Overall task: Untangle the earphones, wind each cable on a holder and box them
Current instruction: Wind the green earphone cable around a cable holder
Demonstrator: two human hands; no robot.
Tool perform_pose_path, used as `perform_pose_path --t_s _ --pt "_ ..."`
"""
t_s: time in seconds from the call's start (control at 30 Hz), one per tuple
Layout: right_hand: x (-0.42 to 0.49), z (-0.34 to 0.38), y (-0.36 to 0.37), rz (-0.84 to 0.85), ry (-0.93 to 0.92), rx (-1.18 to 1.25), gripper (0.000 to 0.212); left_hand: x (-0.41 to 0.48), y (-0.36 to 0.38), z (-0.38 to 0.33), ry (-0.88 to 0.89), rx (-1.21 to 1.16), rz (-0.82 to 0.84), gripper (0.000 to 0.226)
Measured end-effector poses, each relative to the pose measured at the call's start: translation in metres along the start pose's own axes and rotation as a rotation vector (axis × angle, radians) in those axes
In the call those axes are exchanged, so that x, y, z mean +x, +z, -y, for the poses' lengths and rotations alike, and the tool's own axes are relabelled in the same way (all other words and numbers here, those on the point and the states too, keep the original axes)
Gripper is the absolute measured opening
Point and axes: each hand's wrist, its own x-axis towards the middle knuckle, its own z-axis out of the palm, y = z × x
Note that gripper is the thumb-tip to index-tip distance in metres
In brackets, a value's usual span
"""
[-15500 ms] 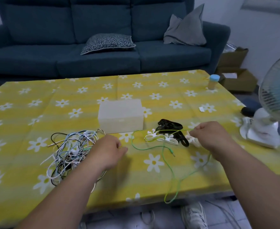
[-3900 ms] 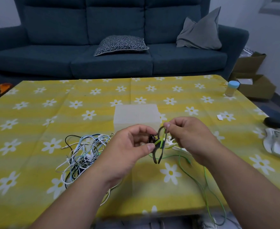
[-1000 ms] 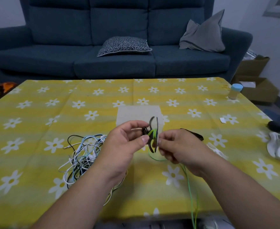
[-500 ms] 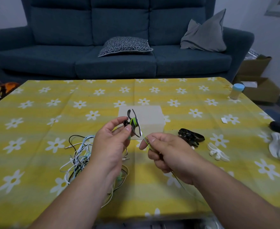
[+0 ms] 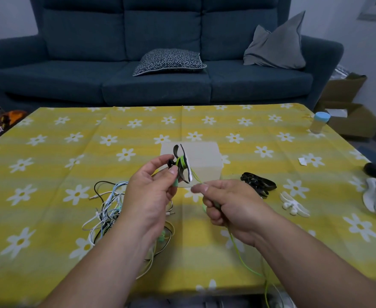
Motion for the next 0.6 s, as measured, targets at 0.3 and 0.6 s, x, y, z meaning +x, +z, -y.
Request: perform_pose_path --t_s 0.3,0.6 --pt "-0.009 0.003 0.006 0.087 -0.034 -0.072 0.018 -0.002 0.003 0.002 0.043 0.017 -0.015 0.022" --pt "-0.011 0.005 0.002 0.206 0.086 0.06 0.027 -0.002 0.004 0.008 0.259 0.239 -0.001 0.026"
